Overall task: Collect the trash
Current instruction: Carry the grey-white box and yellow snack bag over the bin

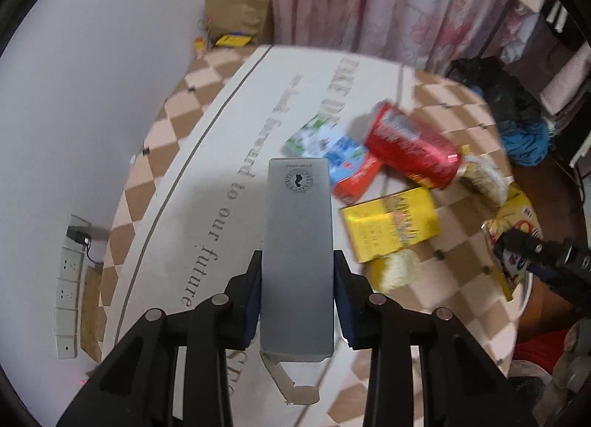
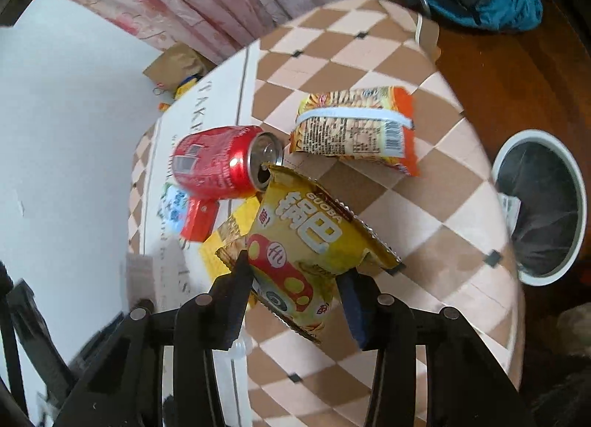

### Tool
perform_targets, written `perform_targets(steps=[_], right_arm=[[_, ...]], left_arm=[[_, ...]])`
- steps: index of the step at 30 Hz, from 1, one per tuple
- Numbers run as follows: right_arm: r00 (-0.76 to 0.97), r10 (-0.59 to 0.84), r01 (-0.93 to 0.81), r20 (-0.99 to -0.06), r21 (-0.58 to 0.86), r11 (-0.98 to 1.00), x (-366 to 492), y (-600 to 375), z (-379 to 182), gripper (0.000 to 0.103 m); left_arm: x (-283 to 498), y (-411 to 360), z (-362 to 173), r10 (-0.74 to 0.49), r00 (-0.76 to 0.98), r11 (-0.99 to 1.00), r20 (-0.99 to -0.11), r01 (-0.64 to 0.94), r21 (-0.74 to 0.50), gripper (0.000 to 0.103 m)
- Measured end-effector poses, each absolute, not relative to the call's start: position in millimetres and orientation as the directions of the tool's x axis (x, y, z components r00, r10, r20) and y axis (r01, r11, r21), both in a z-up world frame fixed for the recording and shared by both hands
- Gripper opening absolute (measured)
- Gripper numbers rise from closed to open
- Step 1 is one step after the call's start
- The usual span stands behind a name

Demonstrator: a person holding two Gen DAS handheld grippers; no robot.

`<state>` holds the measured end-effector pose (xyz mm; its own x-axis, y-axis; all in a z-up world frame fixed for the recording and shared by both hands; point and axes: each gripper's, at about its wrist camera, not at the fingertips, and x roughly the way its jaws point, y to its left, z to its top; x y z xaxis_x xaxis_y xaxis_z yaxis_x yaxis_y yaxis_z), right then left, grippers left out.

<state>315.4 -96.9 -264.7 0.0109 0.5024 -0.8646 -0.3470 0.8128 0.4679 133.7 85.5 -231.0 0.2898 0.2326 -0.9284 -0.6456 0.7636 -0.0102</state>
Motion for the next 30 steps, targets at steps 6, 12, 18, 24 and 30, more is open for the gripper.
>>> perform_targets(steps=[6,12,18,24,30], right_arm=[[0.074,0.530,-0.367,-0.845,0.471,0.802,314,-139,-228,0.046],[0.144,0.535,-0.345,-0.833,0.464,0.816,334,-205,-198,0.046],[0.214,0.497,-0.269,-0.841,0.439,0.857,362,-287,-189,0.045],[0.241,0.444,-0.171,-0.863,0.413,0.894,395,-366,-209,0.045],[0.211,0.397,-0.100,-0.893,0.385,0.918,419,-417,-252,0.045]], left_arm=[[162,45,-188,0.233,0.388,0.822,-0.892,-0.569,-0.032,0.031],[203,-12,-159,0.185,0.460,0.884,-0.868,-0.464,-0.058,0.031],[260,-81,-160,0.091,0.480,0.935,-0.872,-0.343,-0.091,0.031],[314,-149,-178,0.001,0.457,0.966,-0.889,-0.229,-0.117,0.031],[365,-207,-217,-0.069,0.398,0.978,-0.915,-0.155,-0.141,0.031]])
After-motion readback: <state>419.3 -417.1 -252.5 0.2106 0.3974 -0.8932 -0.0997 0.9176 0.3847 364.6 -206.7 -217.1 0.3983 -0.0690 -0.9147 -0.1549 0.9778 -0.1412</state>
